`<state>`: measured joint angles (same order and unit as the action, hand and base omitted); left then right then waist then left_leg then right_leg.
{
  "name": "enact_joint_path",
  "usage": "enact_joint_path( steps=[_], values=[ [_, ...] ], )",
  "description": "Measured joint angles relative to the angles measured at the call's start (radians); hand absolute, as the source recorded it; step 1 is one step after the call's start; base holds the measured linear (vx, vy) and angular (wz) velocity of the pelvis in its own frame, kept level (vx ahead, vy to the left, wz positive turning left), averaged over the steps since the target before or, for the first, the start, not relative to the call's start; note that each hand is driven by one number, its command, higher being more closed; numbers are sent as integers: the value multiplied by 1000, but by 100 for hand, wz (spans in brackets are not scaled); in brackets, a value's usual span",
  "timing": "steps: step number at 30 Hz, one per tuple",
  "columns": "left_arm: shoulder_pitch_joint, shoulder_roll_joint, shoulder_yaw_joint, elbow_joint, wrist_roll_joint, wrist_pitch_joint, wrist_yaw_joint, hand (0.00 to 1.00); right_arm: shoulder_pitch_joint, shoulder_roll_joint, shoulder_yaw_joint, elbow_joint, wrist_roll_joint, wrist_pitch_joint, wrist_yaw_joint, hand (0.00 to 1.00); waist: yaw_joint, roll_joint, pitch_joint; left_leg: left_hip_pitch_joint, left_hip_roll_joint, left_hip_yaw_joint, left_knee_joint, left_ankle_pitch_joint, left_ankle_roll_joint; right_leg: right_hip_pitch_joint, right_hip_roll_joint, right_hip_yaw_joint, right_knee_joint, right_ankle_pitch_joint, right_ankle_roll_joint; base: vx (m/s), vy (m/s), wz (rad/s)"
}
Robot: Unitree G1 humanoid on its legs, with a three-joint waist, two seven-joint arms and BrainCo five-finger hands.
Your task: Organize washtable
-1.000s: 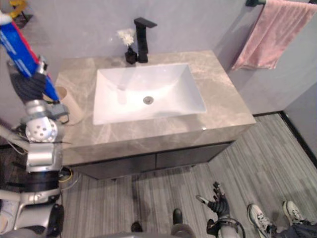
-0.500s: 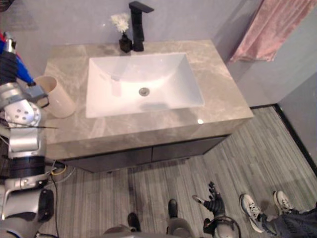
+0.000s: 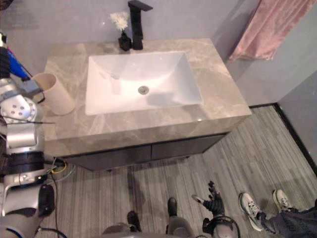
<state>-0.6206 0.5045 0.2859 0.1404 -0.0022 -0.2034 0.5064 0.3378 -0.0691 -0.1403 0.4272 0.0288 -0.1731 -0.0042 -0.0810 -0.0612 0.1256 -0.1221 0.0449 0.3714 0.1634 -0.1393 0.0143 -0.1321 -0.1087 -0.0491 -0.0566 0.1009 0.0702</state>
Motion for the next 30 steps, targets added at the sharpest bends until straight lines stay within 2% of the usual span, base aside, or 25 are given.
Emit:
enact_joint_path(
  steps=[3, 8, 25, 30],
  values=[
    [-26, 2, -1, 20, 7, 0, 0, 100, -5, 0, 1, 0, 0, 0, -1, 0, 0, -1, 5, -19, 6, 0, 14, 0, 0, -14, 0, 0, -1, 6, -3, -43, -5, -1],
    [-35, 14, -12, 32, 18, 1, -4, 100, -21, 0, 1, 0, 0, -8, -9, 0, -16, -1, 19, -24, 9, 0, 20, -1, -1, -16, 2, 1, -3, 8, -4, -21, 2, -1],
    [-96, 66, -11, 108, 27, 2, -3, 100, -26, 3, 5, -3, 10, -17, -17, 0, -15, 1, 51, -76, 24, 1, 70, -22, -2, -47, 8, 10, -6, 18, -6, -5, 3, -1],
    [-97, 71, -8, 130, 53, 4, 0, 100, -4, 29, 43, -22, 8, -22, -16, 0, -16, 2, 61, -82, 27, 0, 75, -22, -2, -47, 12, 15, -18, 27, -9, -4, 4, -2]
  ],
)
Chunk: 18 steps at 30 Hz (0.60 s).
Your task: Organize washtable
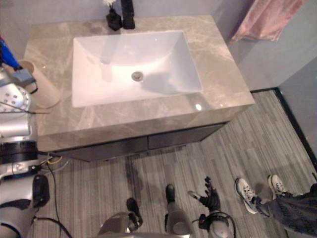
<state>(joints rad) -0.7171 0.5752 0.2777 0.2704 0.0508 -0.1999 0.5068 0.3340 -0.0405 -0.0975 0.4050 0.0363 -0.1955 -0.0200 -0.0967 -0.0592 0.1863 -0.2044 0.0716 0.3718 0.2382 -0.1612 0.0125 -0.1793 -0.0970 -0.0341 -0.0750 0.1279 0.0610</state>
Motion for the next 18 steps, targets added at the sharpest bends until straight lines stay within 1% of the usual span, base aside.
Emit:
enact_joint_path(
  steps=[8, 9, 12, 18],
  values=[
    [0, 18, 2, 18, 5, 7, 5, 100, 30, 0, 19, -9, -8, -15, 0, 0, 0, 3, 16, -3, 1, -2, 5, -2, 1, -1, 0, 3, 1, 3, 3, -23, 9, 0],
    [0, 18, 2, 18, 8, 7, 6, 0, 30, 0, 24, -12, -8, -16, 1, 0, 0, 3, 16, -3, 1, -2, 5, -2, 1, -1, 0, 3, 1, 3, 3, 0, 0, 0],
    [0, 19, 2, 18, 13, 7, 20, 0, 30, 1, 42, -35, -8, -22, 1, 0, 0, 5, 17, -3, 1, -2, 5, -2, 1, -1, 1, 3, 0, 3, 3, 0, 0, 0],
    [1, 19, 4, 18, 24, 7, 22, 0, 30, 1, 48, -36, -8, -24, 1, 0, 0, 5, 17, -3, 1, -4, 5, -2, 1, -1, 2, 2, 1, 3, 3, 0, 0, 0]
  ],
)
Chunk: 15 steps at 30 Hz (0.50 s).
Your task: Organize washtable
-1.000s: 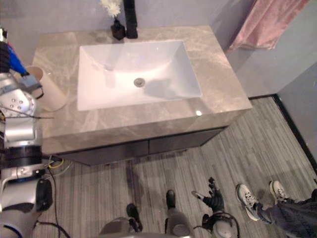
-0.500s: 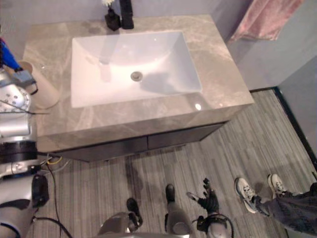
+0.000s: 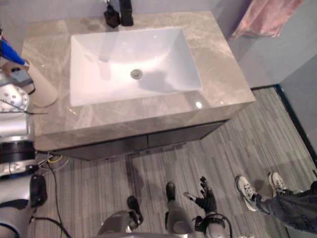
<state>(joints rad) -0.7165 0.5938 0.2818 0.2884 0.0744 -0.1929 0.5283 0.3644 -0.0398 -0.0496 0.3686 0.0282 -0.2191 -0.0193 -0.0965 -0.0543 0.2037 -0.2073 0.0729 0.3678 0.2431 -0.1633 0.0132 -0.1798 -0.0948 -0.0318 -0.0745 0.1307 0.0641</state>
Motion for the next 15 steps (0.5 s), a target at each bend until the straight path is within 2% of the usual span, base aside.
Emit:
enact_joint_path(
  steps=[15],
  values=[
    [3, 0, 0, 0, 7, 0, 0, 0, 0, 0, 21, 0, -1, 0, -1, 0, 0, 1, 0, 0, 0, -5, 1, 0, 0, 2, 5, -3, 1, 0, 0, 0, 0, 0]
  ],
)
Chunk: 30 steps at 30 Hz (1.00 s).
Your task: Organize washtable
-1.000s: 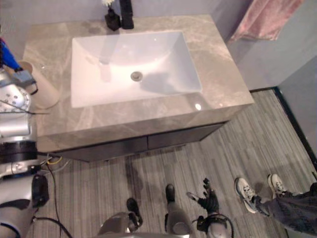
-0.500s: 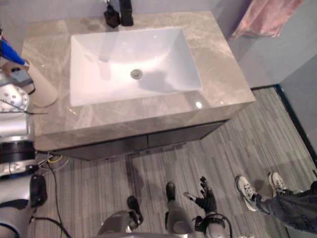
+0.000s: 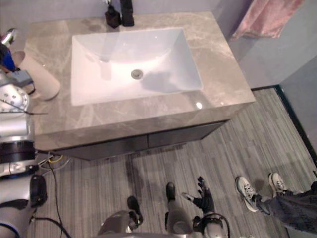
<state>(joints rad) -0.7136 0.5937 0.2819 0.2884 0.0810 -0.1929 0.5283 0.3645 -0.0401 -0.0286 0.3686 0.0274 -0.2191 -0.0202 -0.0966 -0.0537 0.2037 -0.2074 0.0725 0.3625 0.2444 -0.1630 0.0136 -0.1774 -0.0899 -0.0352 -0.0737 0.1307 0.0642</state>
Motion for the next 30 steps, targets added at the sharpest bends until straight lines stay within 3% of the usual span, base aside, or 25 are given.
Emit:
enact_joint_path(
  steps=[23, 30],
  values=[
    [27, -80, 1, -27, -11, -9, 18, 0, 30, -8, 38, 0, -9, 2, -2, 0, 1, 33, -11, 14, -2, -27, 2, 2, 2, 30, -1, -24, -1, 0, 0, -2, 3, 3],
    [54, -124, -14, -116, -31, -11, 17, 0, 29, -9, 52, 1, -10, 6, -2, 0, 5, 37, -37, 21, -5, -38, -1, 6, 4, 42, -2, -36, -2, 0, 0, -2, 9, 4]
  ],
)
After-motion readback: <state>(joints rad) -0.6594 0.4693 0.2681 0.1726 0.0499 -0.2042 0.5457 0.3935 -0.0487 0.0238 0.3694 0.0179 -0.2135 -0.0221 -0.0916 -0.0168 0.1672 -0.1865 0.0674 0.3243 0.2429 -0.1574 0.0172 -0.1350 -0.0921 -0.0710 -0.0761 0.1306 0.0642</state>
